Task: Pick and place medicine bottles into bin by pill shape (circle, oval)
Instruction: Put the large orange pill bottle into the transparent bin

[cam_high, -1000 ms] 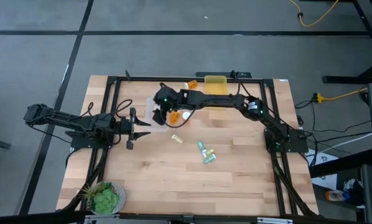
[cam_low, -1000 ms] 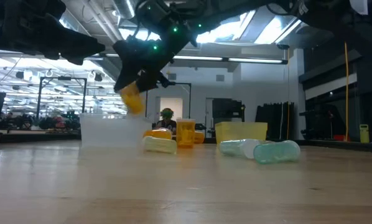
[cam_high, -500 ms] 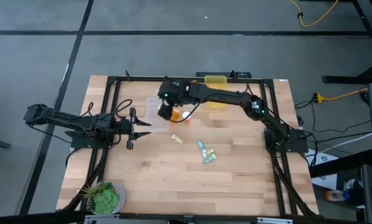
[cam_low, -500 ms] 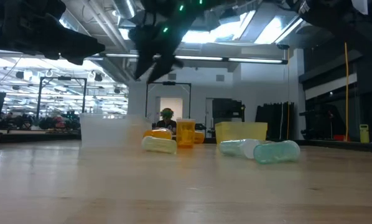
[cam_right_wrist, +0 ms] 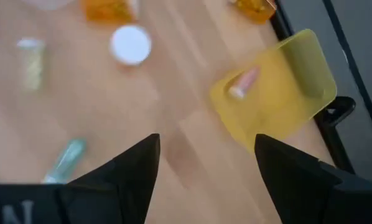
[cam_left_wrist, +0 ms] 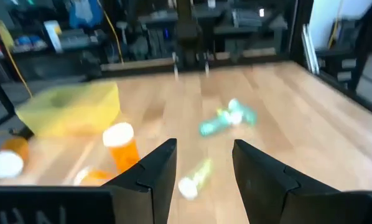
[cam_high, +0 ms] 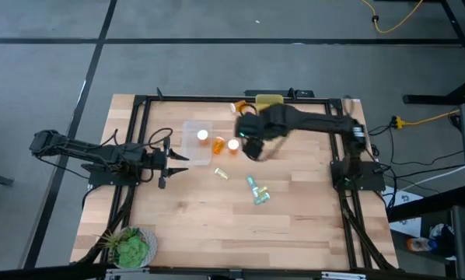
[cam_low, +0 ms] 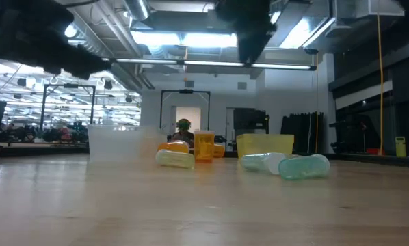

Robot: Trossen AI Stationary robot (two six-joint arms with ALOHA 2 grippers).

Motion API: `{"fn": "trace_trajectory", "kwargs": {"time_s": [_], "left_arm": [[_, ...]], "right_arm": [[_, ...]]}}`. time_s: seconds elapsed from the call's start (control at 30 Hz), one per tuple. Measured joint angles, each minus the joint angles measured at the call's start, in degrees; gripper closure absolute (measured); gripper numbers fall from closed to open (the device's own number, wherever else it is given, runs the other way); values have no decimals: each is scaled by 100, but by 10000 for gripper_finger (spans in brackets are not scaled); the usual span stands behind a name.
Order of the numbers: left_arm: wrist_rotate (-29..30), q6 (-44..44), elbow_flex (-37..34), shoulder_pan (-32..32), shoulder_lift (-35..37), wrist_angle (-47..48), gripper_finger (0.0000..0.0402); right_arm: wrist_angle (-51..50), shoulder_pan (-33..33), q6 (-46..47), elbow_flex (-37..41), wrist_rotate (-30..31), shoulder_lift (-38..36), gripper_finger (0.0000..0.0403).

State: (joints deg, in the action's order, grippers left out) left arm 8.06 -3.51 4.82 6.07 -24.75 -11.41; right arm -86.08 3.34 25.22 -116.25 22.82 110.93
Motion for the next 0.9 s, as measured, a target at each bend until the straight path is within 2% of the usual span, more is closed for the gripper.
{"fn": "trace_trajectory", "kwargs": {"time_s": [0.27, 0.4, 0.5, 0.67, 0.73, 0.8, 0.9], "left_arm": [[-27, 261, 0, 0, 590, 608, 253], [-75, 319, 0, 0, 1024, 849, 253], [-305, 299, 0, 0, 1335, 939, 253], [-690, 257, -16, 2, 1608, 854, 253], [-767, 288, -153, 2, 1619, 524, 253], [-879, 327, -395, 2, 1617, 50, 253], [-918, 380, -426, 2, 1617, 21, 253]], "right_arm": [[320, -570, 1282, 2498, 360, -1710, 139], [1252, -658, 1518, 3679, 214, -2438, 139], [2374, -656, 1331, 4382, -32, -2884, 139], [4638, -586, 530, 5268, -429, -3083, 139], [5471, -514, 259, 5521, -497, -3016, 139], [6006, -457, 34, 5682, -500, -2930, 139], [6464, -392, -79, 5738, -491, -2863, 139]]}}
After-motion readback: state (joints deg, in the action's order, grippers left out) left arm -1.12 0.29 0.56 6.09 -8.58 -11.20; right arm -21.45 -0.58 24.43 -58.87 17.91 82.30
